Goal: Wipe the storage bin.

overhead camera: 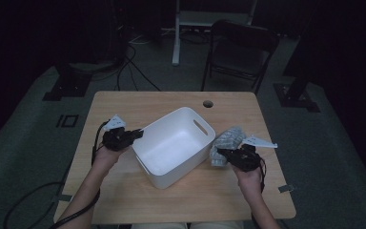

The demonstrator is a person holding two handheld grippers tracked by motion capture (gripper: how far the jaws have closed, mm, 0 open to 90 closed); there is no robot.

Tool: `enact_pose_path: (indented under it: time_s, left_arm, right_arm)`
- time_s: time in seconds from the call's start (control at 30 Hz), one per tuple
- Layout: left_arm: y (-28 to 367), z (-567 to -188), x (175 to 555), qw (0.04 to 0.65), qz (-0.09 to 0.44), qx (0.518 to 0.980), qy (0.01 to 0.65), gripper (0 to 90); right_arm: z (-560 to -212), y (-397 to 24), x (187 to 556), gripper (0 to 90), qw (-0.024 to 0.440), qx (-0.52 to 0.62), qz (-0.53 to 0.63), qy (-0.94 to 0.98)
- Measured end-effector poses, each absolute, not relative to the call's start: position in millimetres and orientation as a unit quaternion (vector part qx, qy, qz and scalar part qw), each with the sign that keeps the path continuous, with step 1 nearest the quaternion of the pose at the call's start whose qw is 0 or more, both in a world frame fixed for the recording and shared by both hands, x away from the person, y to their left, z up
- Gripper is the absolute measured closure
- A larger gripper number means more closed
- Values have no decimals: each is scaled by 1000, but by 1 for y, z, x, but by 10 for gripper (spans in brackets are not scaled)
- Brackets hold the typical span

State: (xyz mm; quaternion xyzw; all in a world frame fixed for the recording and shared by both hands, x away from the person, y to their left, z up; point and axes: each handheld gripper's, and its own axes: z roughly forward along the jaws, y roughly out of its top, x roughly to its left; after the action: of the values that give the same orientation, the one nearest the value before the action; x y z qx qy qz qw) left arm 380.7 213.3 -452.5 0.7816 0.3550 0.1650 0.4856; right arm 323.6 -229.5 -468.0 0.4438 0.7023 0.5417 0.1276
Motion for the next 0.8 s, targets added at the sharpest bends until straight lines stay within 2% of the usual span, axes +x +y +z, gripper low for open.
enact_pose_path:
  time_s: [0.33, 0.8]
  left_arm:
    - [214, -453, 384, 486, 166, 795, 322, 851]
    - [207, -454, 391, 475, 166, 809, 304, 852]
  right_arm:
    - [-472, -217, 337, 723, 134, 449, 528, 708]
    - [-501, -211, 349, 724, 122, 474, 482, 726]
